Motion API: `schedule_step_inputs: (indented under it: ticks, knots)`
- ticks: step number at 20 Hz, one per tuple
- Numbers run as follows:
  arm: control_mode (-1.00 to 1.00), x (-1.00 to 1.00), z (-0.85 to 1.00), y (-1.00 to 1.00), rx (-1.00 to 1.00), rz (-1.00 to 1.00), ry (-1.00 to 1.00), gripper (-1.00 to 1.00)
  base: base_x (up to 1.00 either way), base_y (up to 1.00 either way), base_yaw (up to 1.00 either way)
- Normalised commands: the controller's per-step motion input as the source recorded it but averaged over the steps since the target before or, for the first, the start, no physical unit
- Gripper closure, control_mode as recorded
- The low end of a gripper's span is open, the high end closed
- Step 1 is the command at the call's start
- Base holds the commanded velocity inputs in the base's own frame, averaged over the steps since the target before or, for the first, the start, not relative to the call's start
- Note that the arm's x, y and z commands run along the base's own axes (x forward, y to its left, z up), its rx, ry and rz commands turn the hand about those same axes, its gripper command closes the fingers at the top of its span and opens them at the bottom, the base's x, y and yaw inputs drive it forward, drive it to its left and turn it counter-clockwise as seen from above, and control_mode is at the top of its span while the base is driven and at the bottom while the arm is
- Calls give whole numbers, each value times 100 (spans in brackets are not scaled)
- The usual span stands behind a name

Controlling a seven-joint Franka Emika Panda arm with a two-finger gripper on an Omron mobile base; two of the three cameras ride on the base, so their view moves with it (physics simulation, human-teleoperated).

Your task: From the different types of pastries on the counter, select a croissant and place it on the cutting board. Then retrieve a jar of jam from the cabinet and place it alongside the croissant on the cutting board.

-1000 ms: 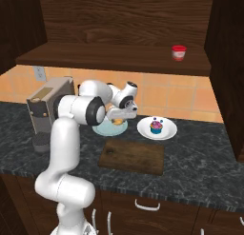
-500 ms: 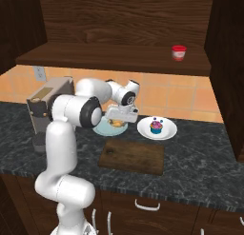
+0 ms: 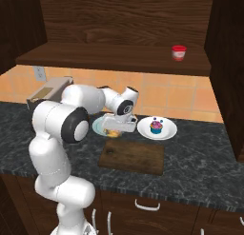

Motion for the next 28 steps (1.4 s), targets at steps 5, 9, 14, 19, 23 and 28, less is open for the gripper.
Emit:
schedule_step_inputs:
  ticks: [5,9,14,19,23,28]
  knots:
    - [-100,-84,-11,0,-11,0,-16,100,0,0,0]
    - [-100,-5,-5,0,-18,0,-18,100,0,0,0]
    - [-100,6,4,-2,-8,2,-5,100,0,0,0]
    - [-100,1,2,-21,-1,2,0,100,0,0,0]
    - [-100,1,0,-18,0,0,0,100,0,0,0]
    - [-100,6,-7,-11,-2,1,0,100,0,0,0]
